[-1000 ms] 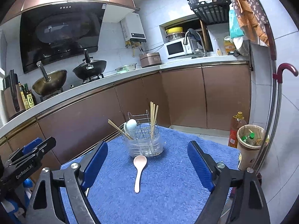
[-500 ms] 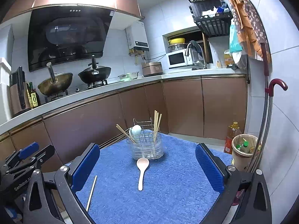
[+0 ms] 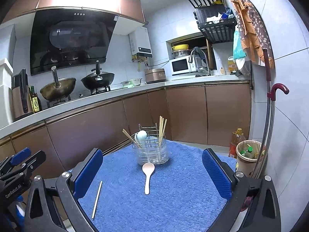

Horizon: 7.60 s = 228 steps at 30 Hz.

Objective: Organize utensils
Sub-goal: 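Raise both open tools back from the glass holder, then lower the right tool onto the pink spoon while the left tool lowers onto the last chopstick, then close the right gripper on the pink spoon while the left gripper closes on the chopstick, then carry the pink spoon with the right tool while the left tool carries the chopstick to the holder, then open the right gripper over the glass holder while the left gripper opens to drop its chopstick, then raise both open tools back from the glass holder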

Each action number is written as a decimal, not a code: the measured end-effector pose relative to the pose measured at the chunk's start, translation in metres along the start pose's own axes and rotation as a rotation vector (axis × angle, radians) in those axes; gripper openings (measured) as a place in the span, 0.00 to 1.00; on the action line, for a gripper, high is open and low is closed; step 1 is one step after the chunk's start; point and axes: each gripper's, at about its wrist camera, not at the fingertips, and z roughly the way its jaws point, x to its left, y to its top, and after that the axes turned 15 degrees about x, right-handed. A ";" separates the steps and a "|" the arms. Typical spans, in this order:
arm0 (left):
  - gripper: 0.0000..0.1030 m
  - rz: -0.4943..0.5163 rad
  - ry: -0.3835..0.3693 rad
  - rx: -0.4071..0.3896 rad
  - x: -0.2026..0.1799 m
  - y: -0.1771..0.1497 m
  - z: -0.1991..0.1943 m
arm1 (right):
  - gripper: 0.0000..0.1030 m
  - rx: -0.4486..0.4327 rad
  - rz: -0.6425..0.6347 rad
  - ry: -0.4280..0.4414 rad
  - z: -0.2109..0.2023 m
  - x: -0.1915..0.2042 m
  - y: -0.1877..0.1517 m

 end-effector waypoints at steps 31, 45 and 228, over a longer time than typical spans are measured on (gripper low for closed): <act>0.68 0.006 -0.022 0.133 -0.007 -0.008 0.054 | 1.00 0.212 0.004 0.018 0.073 -0.013 -0.016; 0.67 -0.312 -0.349 0.460 0.103 -0.027 0.189 | 1.00 0.422 0.040 0.075 0.151 -0.050 -0.035; 0.71 0.026 0.187 -0.068 -0.023 0.062 0.026 | 1.00 -0.045 -0.057 -0.186 0.000 -0.010 0.029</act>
